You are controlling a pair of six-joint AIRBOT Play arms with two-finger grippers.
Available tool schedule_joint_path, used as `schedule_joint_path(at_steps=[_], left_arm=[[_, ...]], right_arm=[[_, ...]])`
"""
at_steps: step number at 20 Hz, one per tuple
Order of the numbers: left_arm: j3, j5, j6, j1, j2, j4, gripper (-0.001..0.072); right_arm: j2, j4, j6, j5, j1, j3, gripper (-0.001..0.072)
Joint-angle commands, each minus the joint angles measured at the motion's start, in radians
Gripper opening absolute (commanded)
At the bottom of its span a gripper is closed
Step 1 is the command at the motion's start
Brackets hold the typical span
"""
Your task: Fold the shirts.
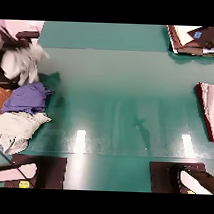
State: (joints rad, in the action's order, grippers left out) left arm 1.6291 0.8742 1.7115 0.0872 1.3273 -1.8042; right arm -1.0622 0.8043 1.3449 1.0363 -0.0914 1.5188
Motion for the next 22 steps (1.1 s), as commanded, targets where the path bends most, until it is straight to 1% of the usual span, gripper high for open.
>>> schedule_joint_path(at_steps=[1,2,3,4,6,8,11,13,14,15,16,17,19,22], left_arm=[[0.182,0.06,-0.18,-0.001,-0.204,0.26,0.0023],[0.219,0.093,-0.232,-0.01,-0.249,0.355,0.0023],[0.245,0.128,-0.279,-0.038,-0.284,0.396,0.0022],[0.261,0.162,-0.291,-0.092,-0.312,0.397,0.0022],[0.26,0.224,-0.29,-0.219,-0.323,0.398,0.0022],[0.224,0.264,-0.267,-0.364,-0.297,0.399,0.0022],[0.149,0.286,-0.245,-0.597,-0.194,0.414,0.0022],[0.106,0.285,-0.246,-0.742,-0.093,0.459,0.0027],[0.095,0.284,-0.254,-0.802,-0.035,0.472,0.0234],[0.095,0.274,-0.254,-0.845,0.018,0.474,0.0625],[0.095,0.254,-0.253,-0.863,0.054,0.473,0.0669],[0.095,0.231,-0.253,-0.864,0.074,0.462,0.0648],[0.095,0.235,-0.243,-0.816,0.069,0.407,0.0648],[0.085,0.378,-0.198,-0.627,0.051,0.338,0.0647]], right_arm=[[-0.012,0.0,0.0,-0.005,-0.001,0.126,0.0018],[-0.02,0.0,0.0,-0.003,-0.001,0.162,0.0018],[-0.029,0.0,0.0,-0.001,-0.001,0.198,0.0018],[-0.036,-0.001,0.0,0.002,-0.001,0.227,0.0018],[-0.053,-0.001,0.0,0.027,-0.001,0.281,0.0018],[-0.059,-0.001,0.0,0.055,-0.001,0.312,0.0018],[-0.058,0.0,0.0,0.082,-0.001,0.334,0.0018],[-0.058,0.0,0.0,0.107,-0.001,0.349,0.0018],[-0.059,0.0,0.0,0.12,-0.001,0.356,0.0018],[-0.057,0.0,0.0,0.127,-0.001,0.357,0.0018],[-0.053,0.0,0.0,0.137,-0.001,0.356,0.0018],[-0.049,0.0,0.0,0.149,-0.001,0.356,0.0018],[-0.043,0.002,0.0,0.162,0.0,0.356,0.0018],[-0.043,0.002,0.0,0.163,-0.001,0.356,0.0018]])
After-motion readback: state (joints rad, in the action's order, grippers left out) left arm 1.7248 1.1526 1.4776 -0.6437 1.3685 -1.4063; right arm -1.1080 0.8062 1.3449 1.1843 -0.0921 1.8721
